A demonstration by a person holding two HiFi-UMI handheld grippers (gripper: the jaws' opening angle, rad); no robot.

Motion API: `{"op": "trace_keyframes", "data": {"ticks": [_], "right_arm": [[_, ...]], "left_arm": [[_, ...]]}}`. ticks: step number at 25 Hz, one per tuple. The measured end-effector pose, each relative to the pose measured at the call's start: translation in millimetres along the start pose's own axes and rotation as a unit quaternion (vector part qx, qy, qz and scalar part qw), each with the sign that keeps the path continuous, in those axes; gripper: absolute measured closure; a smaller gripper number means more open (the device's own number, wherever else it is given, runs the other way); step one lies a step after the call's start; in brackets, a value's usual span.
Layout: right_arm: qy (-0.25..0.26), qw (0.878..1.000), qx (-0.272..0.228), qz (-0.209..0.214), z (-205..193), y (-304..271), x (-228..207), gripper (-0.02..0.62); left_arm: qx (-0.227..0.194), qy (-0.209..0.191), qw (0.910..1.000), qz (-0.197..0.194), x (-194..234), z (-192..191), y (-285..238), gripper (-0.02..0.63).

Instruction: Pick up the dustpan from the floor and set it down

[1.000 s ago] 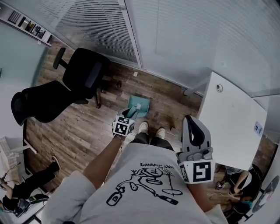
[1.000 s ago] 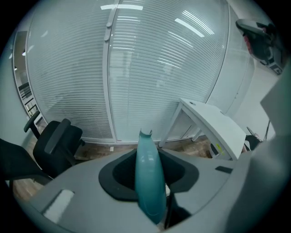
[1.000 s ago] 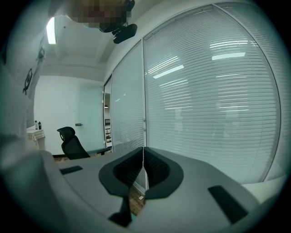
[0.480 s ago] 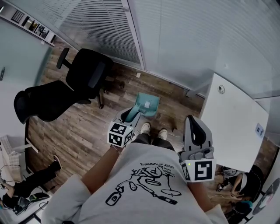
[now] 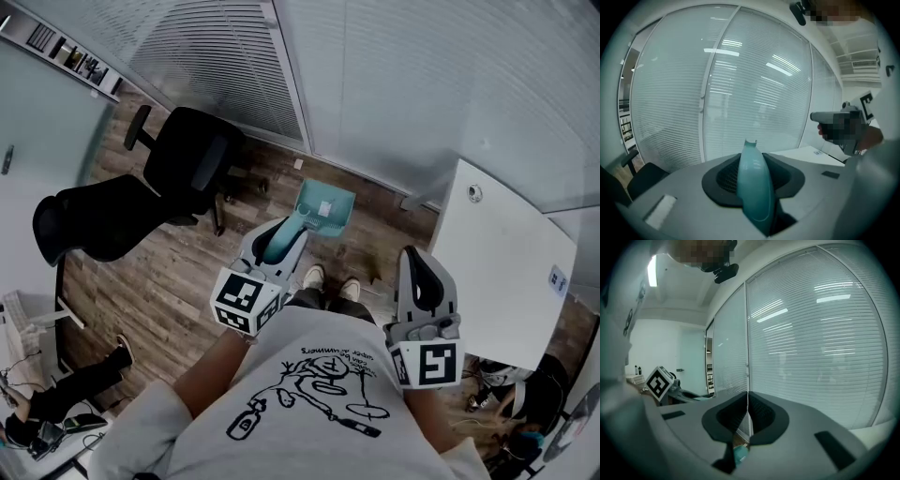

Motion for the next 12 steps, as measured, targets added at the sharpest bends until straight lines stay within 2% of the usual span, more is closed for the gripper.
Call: {"op": "trace_keyframes", "data": {"ticks": [5,12], "right_arm": [[0.001,1.000,-0.002,-0.001,0.7,2.4,-2.2,0.589],[0.003,1.000,-0.001,-0.002,0.8,4.1,-2.7,0.589]], "left_arm": [[-0.024,-0.003,0.9997,-0.004,-6.4,30.2,7.9,0.485],[-0.028,-0.004,0.9996,-0.007,-5.8,34.3,9.1,0.485]]}}
Point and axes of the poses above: the fingertips, and each gripper's own axes: y backward along the fingers, x to its left, z out of its top, the point moved 2 cm from there along y, backward along the fingers, and after that the axes turned 4 degrees about -x, right-handed, at the moved point
